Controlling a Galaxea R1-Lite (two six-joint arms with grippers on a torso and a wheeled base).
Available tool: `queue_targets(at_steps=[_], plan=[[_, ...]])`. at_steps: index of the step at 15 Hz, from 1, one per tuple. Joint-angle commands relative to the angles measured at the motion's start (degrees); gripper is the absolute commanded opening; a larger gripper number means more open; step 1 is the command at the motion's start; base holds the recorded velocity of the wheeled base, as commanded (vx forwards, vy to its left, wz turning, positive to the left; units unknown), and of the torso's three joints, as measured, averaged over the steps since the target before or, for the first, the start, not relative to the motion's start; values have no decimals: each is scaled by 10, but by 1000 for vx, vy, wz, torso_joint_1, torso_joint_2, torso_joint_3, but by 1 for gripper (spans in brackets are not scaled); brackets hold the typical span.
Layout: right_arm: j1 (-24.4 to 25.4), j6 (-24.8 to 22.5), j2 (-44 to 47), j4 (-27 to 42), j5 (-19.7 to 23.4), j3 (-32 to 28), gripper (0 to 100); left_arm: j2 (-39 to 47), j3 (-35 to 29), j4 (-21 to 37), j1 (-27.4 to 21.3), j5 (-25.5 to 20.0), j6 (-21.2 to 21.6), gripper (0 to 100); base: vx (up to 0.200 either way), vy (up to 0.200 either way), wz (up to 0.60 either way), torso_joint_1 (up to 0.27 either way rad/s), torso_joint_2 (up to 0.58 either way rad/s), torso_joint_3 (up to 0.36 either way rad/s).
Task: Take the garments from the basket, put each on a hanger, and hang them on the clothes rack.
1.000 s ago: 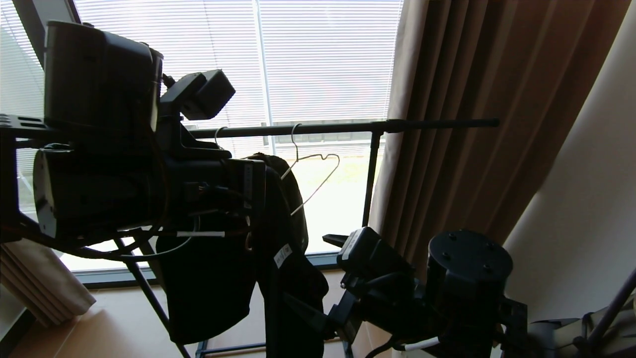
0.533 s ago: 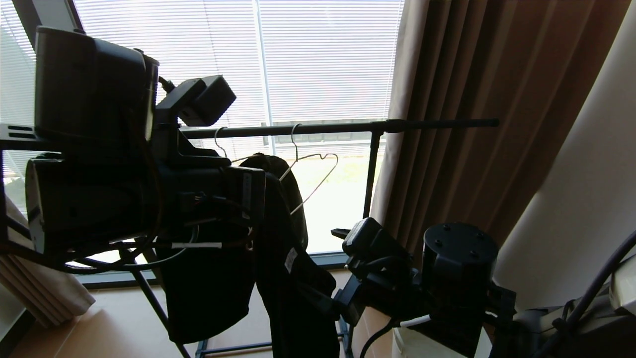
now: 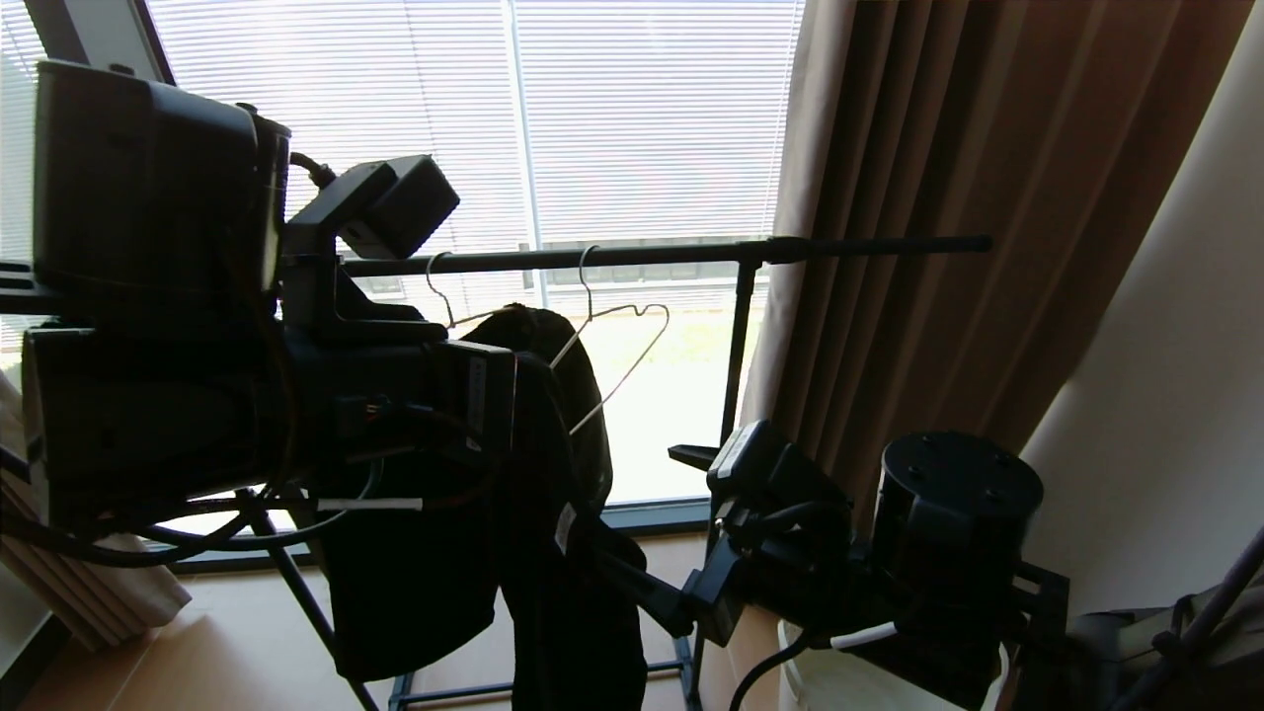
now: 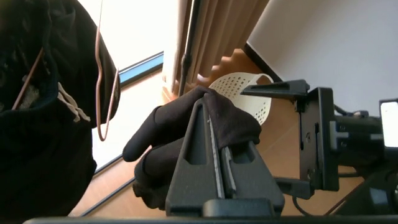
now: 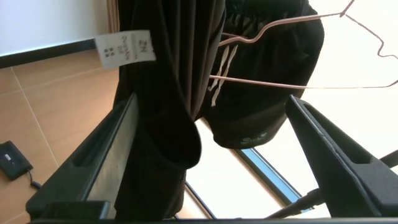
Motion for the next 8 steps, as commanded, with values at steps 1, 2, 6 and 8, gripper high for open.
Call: queue_targets(at_steps=[1,2,6,8], plan=[[0,0,-12,1,1,-2,100,-6,5,-1,0,-9,7,0,0,0,0,0,0,0],[0,-1,-11,1,1,-5,100,-7,7,-1,0,-20,14,0,0,0,0,0,0,0],[3,-1,-15,3,0,-28,100,-10,9,-3,10,-91,90,0,0,0,0,0,0,0],[3,-1,-24,4,-2,-33,100,-7,9,-4,10,-90,98,0,0,0,0,0,0,0]])
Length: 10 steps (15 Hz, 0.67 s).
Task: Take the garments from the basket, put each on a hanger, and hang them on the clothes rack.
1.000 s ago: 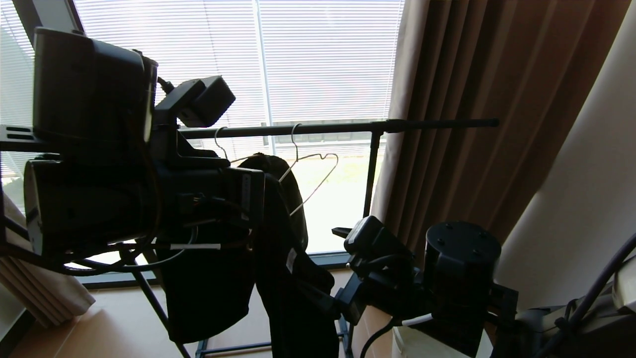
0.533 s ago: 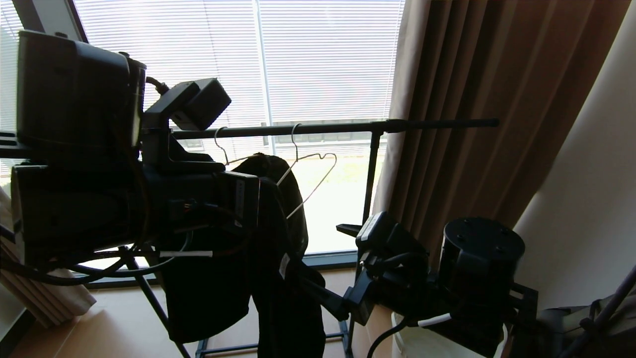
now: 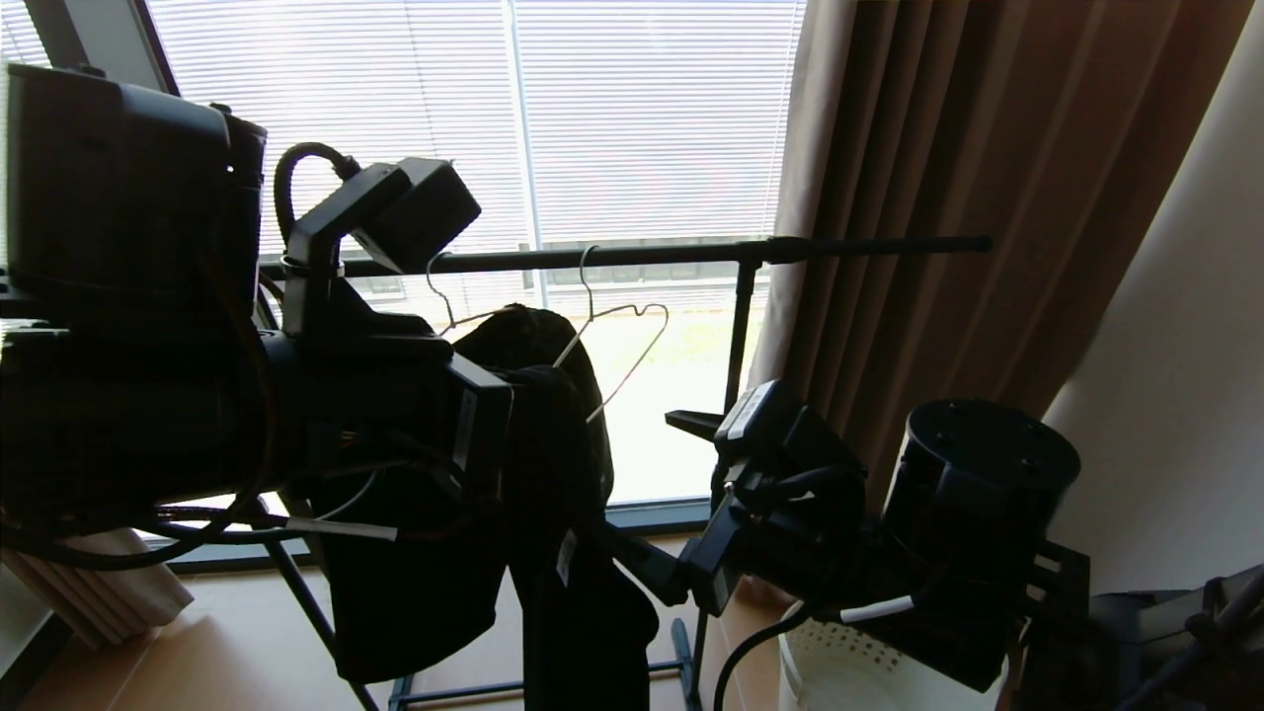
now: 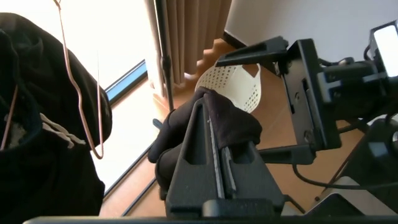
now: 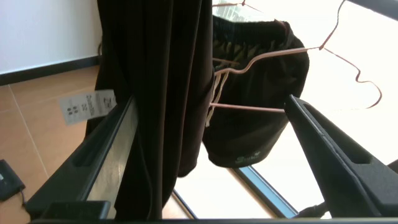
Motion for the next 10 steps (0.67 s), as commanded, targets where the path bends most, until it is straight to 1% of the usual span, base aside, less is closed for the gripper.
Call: queue_targets(at_steps=[1,4,5,6,8,10], plan=[[0,0,-7,1,-2,-7,100,4,0,0,0,1,1,0,0,0,0,0,0,0],[3,0,-9,0,-15,-17,100,5,0,0,0,15,1,0,0,0,0,0,0,0],[7,0,-9,2,-26,-36,100,6,1,0,0,26,1,0,0,0,0,0,0,0],[9,0,-9,17,-41,-56,100,6,1,0,0,30,0,0,0,0,0,0,0,0],[20,0,-13,63,-48,-92,100,6,4,0,-3,37,-1,0,0,0,0,0,0,0],[29,0,-8,71,-56,-110,100,6,9,0,-6,53,-1,0,0,0,0,0,0,0]])
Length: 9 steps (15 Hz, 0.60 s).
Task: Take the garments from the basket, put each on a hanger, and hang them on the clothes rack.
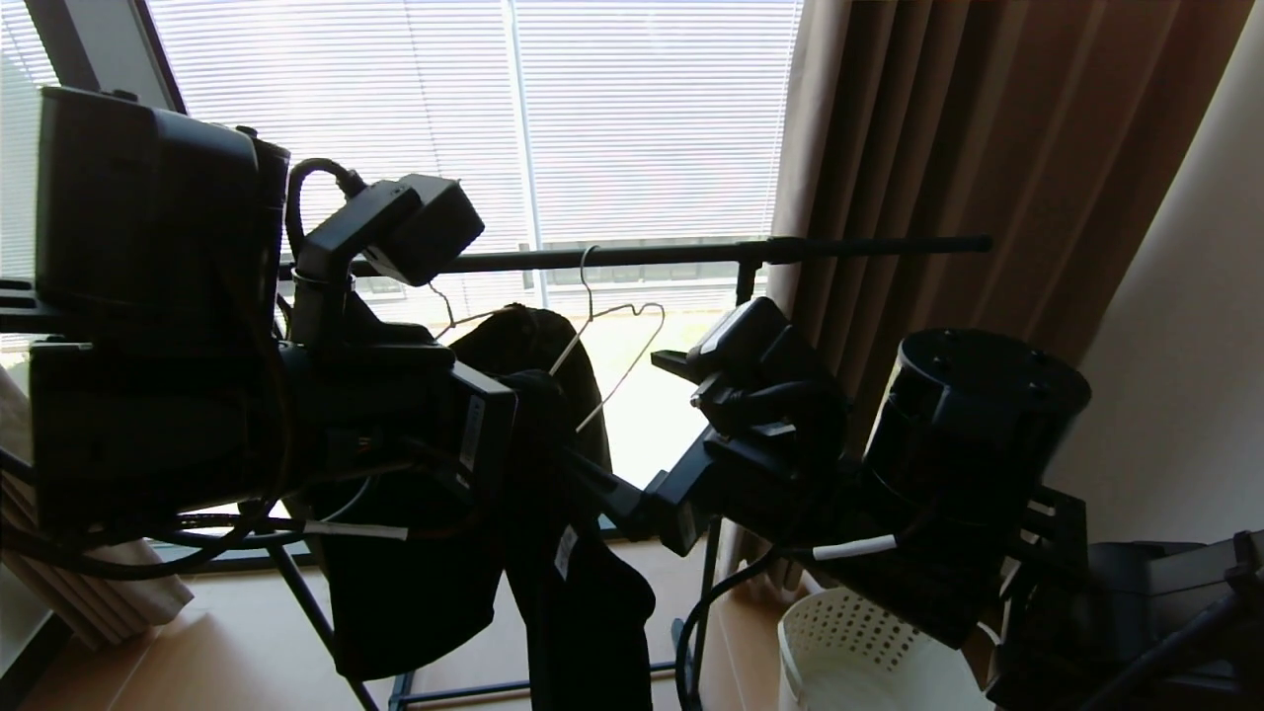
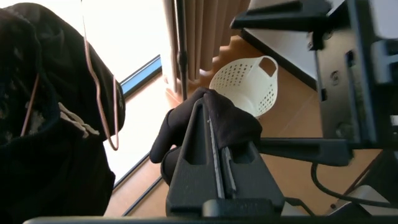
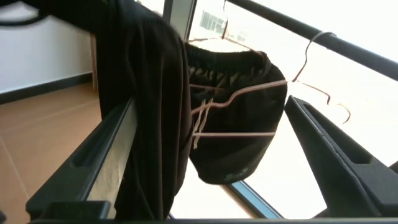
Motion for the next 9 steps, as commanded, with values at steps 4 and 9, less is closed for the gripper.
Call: queue_targets(at_steps=[4,9], plan=[[9,-1,24,1,-25,-33,100,-3,11,0,-4,6,-1,0,0,0,0,0,0,0],[2,1,51,-5,-28,-18,100,-12,10,0,-13,6,0,0,0,0,0,0,0,0]])
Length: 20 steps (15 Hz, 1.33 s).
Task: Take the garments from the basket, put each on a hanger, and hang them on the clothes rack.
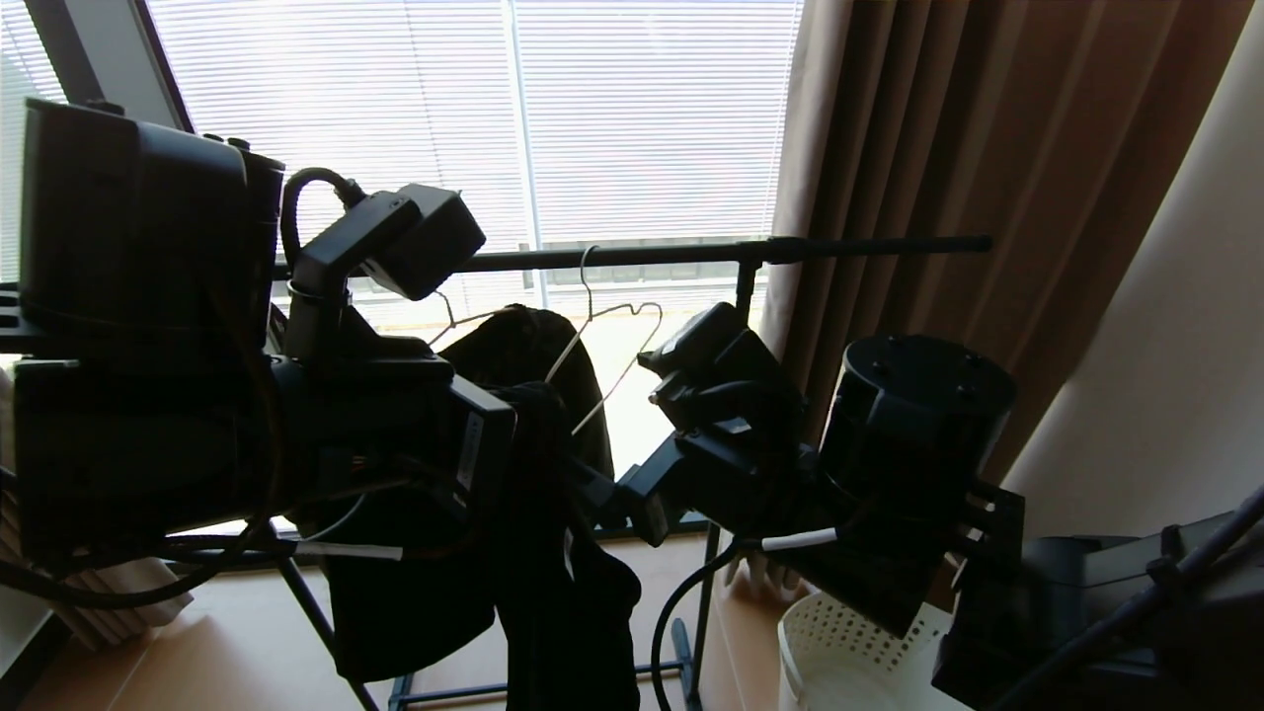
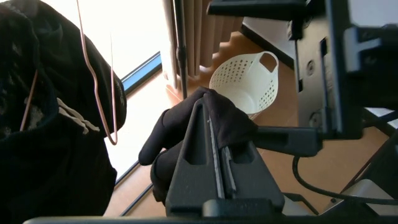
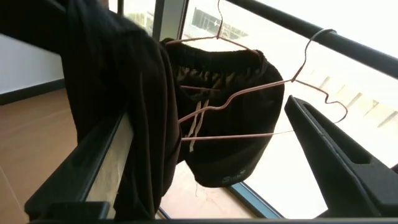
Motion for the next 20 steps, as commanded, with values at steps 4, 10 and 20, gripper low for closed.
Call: queue_targets(at_steps=[4,10,20], plan=[[-1,2,22,-7,1,66,100,-7,-4,-1,1,0,-1,0,0,0,0,0,0,0],[-1,2,66,-71,0,115,100,-13,-8,-1,1,-1,-1,0,0,0,0,0,0,0],[-25,10,68,-97,-18,132,100,-28,-5,-1,4,-2,-1,0,0,0,0,0,0,0]])
